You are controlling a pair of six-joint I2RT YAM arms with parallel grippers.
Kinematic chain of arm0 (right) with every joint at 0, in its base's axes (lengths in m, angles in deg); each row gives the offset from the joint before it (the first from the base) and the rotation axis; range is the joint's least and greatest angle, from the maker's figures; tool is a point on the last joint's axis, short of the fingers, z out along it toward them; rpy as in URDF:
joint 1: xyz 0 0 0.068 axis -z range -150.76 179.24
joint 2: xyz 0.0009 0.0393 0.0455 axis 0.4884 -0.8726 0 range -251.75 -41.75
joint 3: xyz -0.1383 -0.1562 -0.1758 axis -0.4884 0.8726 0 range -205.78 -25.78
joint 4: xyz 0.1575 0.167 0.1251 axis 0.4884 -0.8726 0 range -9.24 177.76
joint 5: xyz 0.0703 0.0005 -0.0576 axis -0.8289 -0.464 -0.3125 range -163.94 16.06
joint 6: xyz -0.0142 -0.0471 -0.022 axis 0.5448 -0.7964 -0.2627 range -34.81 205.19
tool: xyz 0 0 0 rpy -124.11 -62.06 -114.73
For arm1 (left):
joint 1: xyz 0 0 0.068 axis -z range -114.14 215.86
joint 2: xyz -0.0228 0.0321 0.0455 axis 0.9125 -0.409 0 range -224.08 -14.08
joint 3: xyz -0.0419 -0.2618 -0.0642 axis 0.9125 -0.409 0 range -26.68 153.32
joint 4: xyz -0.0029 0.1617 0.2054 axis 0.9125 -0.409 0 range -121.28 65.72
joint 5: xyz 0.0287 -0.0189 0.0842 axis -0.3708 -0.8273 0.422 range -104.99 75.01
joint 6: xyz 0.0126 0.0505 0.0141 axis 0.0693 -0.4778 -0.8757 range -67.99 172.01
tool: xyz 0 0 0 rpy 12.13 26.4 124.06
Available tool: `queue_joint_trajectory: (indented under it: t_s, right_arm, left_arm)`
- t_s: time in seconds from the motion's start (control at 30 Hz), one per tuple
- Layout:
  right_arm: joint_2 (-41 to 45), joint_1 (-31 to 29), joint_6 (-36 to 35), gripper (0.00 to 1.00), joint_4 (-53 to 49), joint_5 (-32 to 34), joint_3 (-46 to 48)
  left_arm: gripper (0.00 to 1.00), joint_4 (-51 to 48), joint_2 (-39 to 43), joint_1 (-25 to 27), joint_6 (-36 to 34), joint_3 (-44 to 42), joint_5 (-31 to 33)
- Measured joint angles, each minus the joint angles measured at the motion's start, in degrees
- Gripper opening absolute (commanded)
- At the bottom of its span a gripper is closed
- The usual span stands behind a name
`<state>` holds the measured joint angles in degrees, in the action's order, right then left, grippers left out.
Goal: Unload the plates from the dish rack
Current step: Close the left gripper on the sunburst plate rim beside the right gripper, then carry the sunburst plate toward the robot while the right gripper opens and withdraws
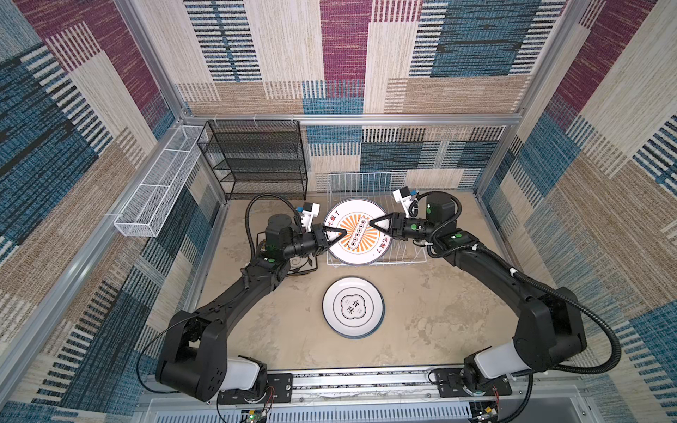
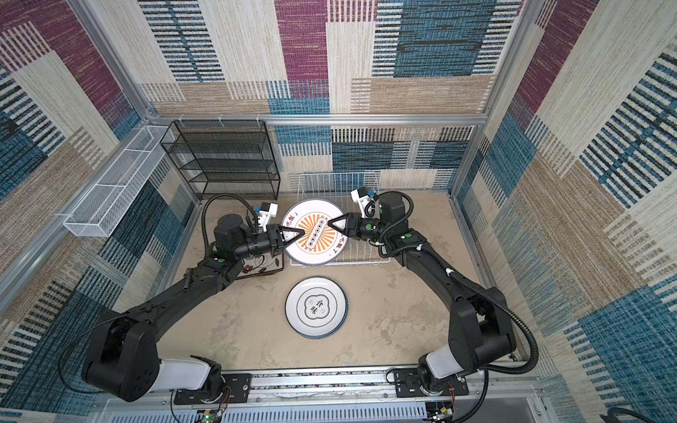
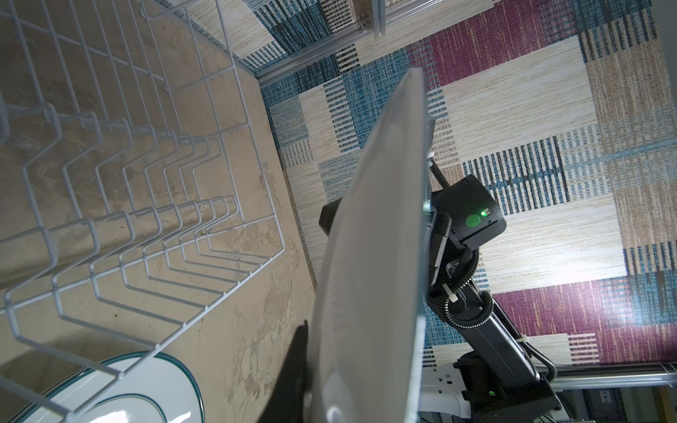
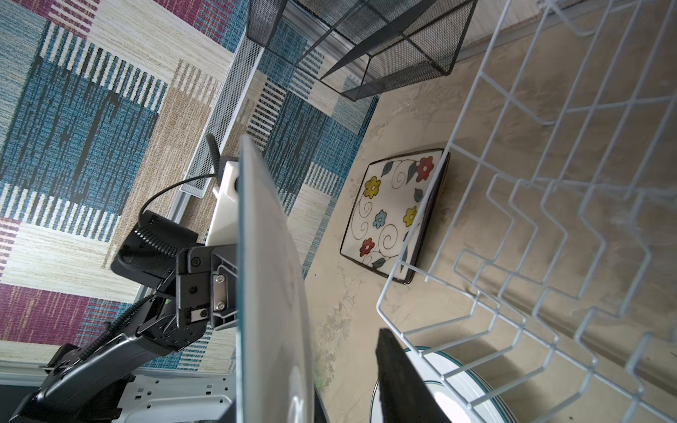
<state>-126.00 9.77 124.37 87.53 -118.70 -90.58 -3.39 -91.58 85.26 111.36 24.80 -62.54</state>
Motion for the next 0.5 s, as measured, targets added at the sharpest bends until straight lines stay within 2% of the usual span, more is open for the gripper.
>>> queue_joint_trajectory:
  t_s: [0.23,0.3,0.37,0.5]
  right_arm:
    - [7.0,0.0,-8.6,0.84,-4.9,9.6,1.0]
    - [9.9,0.0,-11.9,0.89,-5.8,12.2,2.3]
    - [12.6,0.0,-15.3,0.99,-6.8,14.3,3.3]
    - [17.4,0.2,-22.0,0.99,-9.2,19.5,4.7]
  left_arm:
    - [0.0,-11.5,7.5,0.0,-4.3,1.0,2.7]
    - [0.0,-15.1,10.0,0.1,-5.6,1.0,3.6]
    - [0.0,-18.6,12.3,0.1,-6.6,0.9,4.4]
    - [0.0,-24.3,18.4,0.1,-7.0,-1.9,6.4]
